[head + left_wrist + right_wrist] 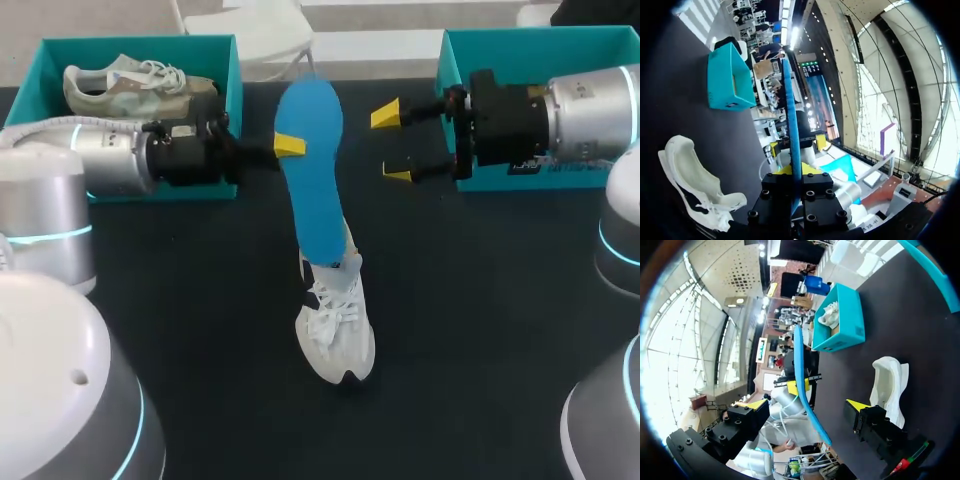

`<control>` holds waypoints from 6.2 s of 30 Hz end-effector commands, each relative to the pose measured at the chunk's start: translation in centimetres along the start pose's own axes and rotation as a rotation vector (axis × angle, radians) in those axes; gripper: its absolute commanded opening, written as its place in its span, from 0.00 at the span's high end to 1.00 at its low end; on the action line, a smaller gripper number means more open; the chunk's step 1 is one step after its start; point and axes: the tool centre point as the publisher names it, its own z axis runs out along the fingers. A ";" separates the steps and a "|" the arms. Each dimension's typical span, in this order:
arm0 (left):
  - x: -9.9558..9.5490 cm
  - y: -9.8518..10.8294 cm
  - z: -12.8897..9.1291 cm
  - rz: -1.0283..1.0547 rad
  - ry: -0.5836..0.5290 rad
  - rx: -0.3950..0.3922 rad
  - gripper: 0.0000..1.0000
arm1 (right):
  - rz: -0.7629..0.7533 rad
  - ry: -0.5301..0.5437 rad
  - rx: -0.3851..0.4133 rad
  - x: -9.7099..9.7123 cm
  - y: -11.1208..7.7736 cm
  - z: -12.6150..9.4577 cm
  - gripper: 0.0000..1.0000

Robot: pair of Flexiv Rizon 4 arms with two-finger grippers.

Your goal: Take the shoe out of the shoebox, open the shoe tongue, remove and reinsert the insole, then place the shoe into the shoebox

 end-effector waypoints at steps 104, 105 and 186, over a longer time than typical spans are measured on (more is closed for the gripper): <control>-0.3 -5.9 -3.7 2.823 0.051 -0.467 1.00 | 0.001 -0.001 0.000 0.0 0.1 0.2 0.00; -0.3 -5.9 -3.7 2.823 0.051 -0.467 1.00 | 0.001 -0.001 0.000 0.0 0.1 0.2 0.00; -3.5 -6.3 3.0 2.867 -0.129 -0.227 0.00 | -0.034 0.093 0.142 -1.0 2.1 5.7 1.00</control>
